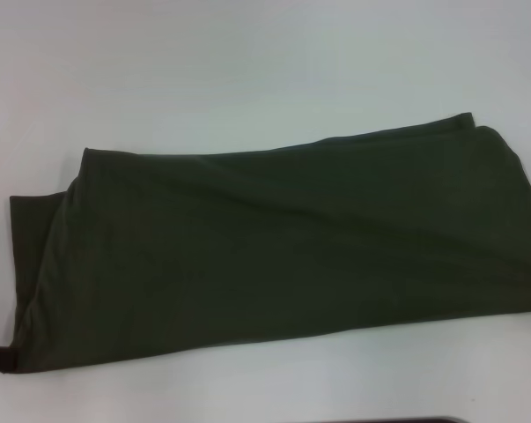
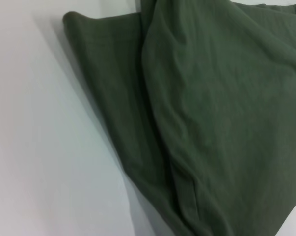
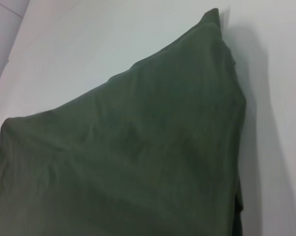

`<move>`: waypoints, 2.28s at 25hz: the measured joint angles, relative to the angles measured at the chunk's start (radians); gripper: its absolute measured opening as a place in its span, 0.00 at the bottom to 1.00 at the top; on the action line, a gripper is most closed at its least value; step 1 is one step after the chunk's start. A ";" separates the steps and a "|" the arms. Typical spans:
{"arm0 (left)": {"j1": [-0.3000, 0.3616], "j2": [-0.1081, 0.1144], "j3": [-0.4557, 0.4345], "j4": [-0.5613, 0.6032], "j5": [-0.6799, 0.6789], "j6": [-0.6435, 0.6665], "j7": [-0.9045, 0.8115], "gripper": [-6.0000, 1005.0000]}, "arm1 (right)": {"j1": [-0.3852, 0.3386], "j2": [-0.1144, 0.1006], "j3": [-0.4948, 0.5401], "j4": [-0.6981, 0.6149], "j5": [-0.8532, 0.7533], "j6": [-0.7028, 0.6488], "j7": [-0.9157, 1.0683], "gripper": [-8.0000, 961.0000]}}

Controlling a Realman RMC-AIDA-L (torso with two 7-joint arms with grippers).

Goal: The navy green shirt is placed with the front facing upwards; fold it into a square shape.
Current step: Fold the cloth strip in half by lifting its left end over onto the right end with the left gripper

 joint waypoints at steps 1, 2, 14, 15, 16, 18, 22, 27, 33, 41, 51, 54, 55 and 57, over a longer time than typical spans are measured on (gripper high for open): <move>0.000 0.000 0.000 0.000 0.000 0.000 0.000 0.02 | 0.000 0.000 0.000 0.000 0.000 -0.001 0.001 0.02; -0.001 0.000 0.001 0.000 0.000 0.000 0.000 0.02 | -0.001 0.000 0.000 0.000 -0.002 -0.003 0.001 0.02; 0.002 0.002 0.006 0.000 0.000 0.013 0.002 0.02 | -0.023 -0.007 0.000 0.000 -0.012 -0.040 0.003 0.02; 0.002 0.002 0.007 0.000 0.000 0.014 0.002 0.02 | -0.024 -0.008 0.000 0.000 -0.012 -0.040 0.003 0.02; 0.003 0.003 0.007 0.000 0.000 0.014 0.002 0.02 | -0.025 -0.008 0.000 0.000 -0.013 -0.040 0.003 0.02; 0.003 0.004 0.006 0.000 0.001 0.014 0.003 0.02 | -0.026 -0.008 0.000 0.000 -0.013 -0.041 0.003 0.03; 0.000 0.005 0.008 0.000 0.001 0.015 0.003 0.02 | -0.025 -0.008 0.000 0.000 -0.014 -0.038 0.003 0.07; -0.003 0.004 0.001 -0.003 0.001 0.012 -0.004 0.02 | -0.022 -0.008 0.004 0.000 -0.013 -0.033 0.003 0.11; -0.018 0.004 0.000 -0.001 0.002 0.009 -0.013 0.04 | -0.011 -0.015 0.011 0.000 -0.013 -0.033 0.020 0.16; -0.043 0.013 -0.005 0.000 -0.003 0.010 -0.038 0.16 | 0.004 -0.032 0.020 -0.002 -0.008 -0.040 0.050 0.31; -0.140 0.010 -0.161 -0.001 -0.013 -0.055 -0.021 0.47 | 0.075 -0.043 0.187 -0.086 0.001 -0.101 0.064 0.57; -0.159 -0.002 -0.177 0.008 -0.036 -0.087 -0.002 0.50 | 0.101 -0.038 0.206 -0.092 0.016 -0.096 0.055 0.64; -0.163 -0.005 -0.178 0.012 -0.049 -0.096 0.001 0.51 | 0.107 -0.038 0.206 -0.092 0.021 -0.094 0.050 0.65; -0.166 -0.008 -0.180 0.024 -0.079 -0.108 0.001 0.51 | 0.117 -0.035 0.206 -0.092 0.031 -0.090 0.038 0.65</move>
